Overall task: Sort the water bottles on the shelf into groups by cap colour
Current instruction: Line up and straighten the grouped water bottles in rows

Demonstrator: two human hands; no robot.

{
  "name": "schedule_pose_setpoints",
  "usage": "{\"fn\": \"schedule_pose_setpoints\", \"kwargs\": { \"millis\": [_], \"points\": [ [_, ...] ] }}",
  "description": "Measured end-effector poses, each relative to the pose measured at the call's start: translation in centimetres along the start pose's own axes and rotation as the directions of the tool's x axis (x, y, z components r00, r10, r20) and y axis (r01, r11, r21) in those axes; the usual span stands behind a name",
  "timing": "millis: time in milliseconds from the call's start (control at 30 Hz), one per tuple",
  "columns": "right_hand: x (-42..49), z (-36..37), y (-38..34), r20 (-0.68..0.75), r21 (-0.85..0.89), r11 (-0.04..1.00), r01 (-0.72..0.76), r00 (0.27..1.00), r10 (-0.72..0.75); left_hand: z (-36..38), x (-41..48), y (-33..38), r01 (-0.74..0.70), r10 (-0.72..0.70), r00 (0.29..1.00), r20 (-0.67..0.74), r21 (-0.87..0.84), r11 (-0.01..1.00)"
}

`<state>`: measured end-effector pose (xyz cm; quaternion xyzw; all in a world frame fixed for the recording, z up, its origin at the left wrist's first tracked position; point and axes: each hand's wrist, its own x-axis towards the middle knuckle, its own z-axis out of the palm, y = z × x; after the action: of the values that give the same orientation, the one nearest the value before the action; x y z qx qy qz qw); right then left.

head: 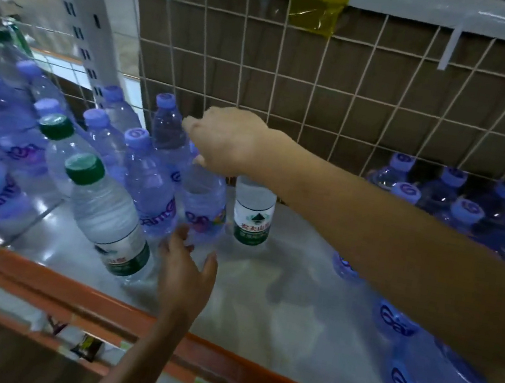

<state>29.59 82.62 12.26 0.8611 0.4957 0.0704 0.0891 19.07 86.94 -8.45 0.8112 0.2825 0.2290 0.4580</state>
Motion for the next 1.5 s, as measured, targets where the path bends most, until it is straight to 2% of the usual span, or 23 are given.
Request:
{"fn": "schedule_pose_setpoints", "kwargs": {
  "millis": [67, 133, 233, 400, 500, 633, 733, 933, 1233, 1367, 1500],
  "points": [
    [1.1, 0.9, -0.3, 0.083, -0.027, 0.998, 0.06, 0.995, -0.057, -0.4, 0.0, -0.6, 0.022, -0.023, 0.999, 0.031, 0.024, 0.999],
    [1.3, 1.1, -0.5, 0.079, -0.03, 0.995, 0.097, 0.992, -0.095, -0.7, 0.0, -1.0, 0.021, -0.021, 0.999, 0.045, 0.013, 1.0],
    [0.4, 0.6, -0.6, 0.072, 0.067, 0.986, 0.152, 0.985, -0.156, -0.9, 0.0, -1.4, 0.026, -0.028, 0.997, 0.076, 0.032, 0.999],
    [-3.0, 0.3, 0.6, 0.12, 0.225, 0.947, 0.229, 0.958, -0.26, -1.6, -0.2, -1.8, -0.072, 0.064, 0.99, 0.126, 0.065, 0.995],
    [-5.5, 0.0, 1.8, 0.163, 0.301, 0.922, 0.242, 0.94, -0.3, -1.8, -1.3, -1.9, -0.097, 0.073, 0.952, 0.298, 0.065, 0.993],
    [-9.3, -0.1, 4.0, 0.269, 0.35, 0.918, 0.188, 0.918, -0.291, 0.2, -3.2, -0.1, -0.039, 0.033, 0.846, 0.533, 0.0, 0.999],
    [-12.2, 0.1, 5.7, 0.359, 0.316, 0.94, 0.125, 0.902, -0.241, 2.8, -4.5, 2.2, -0.109, 0.106, 0.826, 0.554, -0.027, 0.994],
    [-17.2, 0.5, 9.1, 0.435, 0.295, 0.955, -0.018, 0.893, -0.118, 7.7, -6.4, 5.0, -0.201, 0.192, 0.773, 0.604, -0.054, 0.978],
    [-19.6, 0.8, 11.1, 0.418, 0.314, 0.941, -0.123, 0.908, -0.021, 10.0, -7.3, 7.1, -0.221, 0.202, 0.754, 0.625, -0.049, 0.974],
    [-18.9, -0.5, 10.6, 0.422, 0.276, 0.955, -0.113, 0.906, -0.015, 10.0, -7.5, 6.5, -0.19, 0.187, 0.759, 0.624, -0.062, 0.98],
    [-15.8, -2.7, 9.1, 0.272, 0.302, 0.953, -0.006, 0.959, -0.08, 8.3, -6.4, 6.4, -0.28, 0.242, 0.771, 0.589, -0.028, 0.96]
  ]
}}
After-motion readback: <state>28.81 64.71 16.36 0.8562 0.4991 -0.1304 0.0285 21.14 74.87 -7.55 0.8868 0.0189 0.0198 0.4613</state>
